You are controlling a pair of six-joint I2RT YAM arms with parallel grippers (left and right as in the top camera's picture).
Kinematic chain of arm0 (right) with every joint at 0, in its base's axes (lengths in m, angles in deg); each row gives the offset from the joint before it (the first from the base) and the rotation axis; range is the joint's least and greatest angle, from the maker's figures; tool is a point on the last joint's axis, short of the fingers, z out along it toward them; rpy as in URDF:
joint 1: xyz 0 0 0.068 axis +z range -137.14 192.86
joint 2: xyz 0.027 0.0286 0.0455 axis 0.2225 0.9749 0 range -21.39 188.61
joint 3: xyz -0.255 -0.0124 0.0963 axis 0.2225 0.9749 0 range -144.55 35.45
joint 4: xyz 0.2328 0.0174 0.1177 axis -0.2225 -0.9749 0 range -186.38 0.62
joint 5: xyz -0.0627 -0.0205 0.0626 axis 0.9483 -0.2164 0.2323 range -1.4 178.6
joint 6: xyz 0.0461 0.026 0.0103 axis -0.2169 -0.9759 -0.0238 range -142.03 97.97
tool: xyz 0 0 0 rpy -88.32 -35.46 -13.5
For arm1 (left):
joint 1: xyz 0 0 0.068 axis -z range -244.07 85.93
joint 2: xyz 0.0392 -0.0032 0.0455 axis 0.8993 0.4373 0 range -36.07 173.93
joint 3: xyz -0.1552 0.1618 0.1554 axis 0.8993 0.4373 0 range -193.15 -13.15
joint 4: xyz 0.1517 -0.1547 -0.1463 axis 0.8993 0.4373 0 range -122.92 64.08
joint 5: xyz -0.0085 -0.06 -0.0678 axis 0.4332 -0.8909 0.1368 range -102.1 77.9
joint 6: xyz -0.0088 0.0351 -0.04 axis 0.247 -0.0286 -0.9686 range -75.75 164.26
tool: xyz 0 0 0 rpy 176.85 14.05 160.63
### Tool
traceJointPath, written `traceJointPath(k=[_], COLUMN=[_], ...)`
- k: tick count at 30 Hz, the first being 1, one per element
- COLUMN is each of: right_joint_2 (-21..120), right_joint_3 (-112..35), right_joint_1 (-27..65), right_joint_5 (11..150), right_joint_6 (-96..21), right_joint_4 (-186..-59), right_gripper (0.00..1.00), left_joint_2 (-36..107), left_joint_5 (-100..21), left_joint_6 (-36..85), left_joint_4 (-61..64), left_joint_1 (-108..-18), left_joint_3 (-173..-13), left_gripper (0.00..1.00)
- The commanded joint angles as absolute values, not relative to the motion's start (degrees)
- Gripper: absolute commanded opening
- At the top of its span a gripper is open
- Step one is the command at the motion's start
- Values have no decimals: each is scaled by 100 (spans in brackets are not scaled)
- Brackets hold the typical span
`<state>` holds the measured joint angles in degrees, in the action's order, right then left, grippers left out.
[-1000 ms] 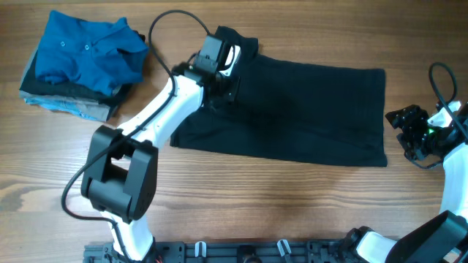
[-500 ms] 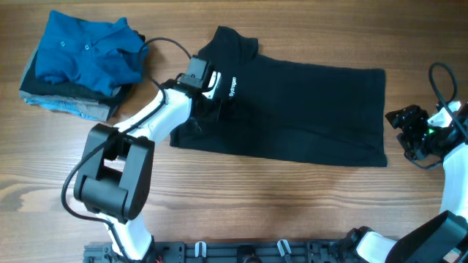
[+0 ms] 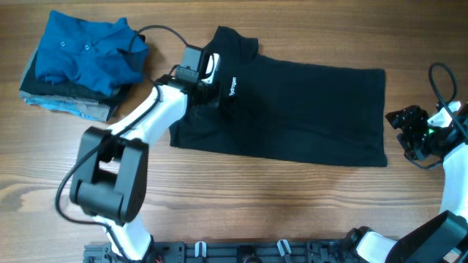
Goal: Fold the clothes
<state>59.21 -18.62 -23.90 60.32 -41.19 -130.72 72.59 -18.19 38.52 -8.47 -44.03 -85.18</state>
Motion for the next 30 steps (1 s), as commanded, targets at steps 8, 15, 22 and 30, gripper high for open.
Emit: traceJointPath(k=[8, 15, 22, 30], right_joint_2=[5921, 6974, 7962, 8071], right_joint_3=[-1923, -1560, -1553, -1717], right_joint_1=[-1800, -812, -606, -790], right_joint_5=[6203, 6413, 6415, 6406], right_joint_6=[-3070, -3262, -3249, -4220], right_joint_4=[-13323, -13203, -13094, -11018], right_gripper=[46, 7, 6, 4], left_joint_2=[7176, 7357, 7357, 7357], left_joint_5=[-1755, -1760, -1760, -1760], left_joint_6=[3747, 3712, 3710, 3712], left_joint_4=[770, 582, 565, 532], left_joint_1=[-4554, -4633, -4629, -4629], left_joint_3=[-8175, -8053, -8053, -8053], left_gripper=[4, 4, 4, 4])
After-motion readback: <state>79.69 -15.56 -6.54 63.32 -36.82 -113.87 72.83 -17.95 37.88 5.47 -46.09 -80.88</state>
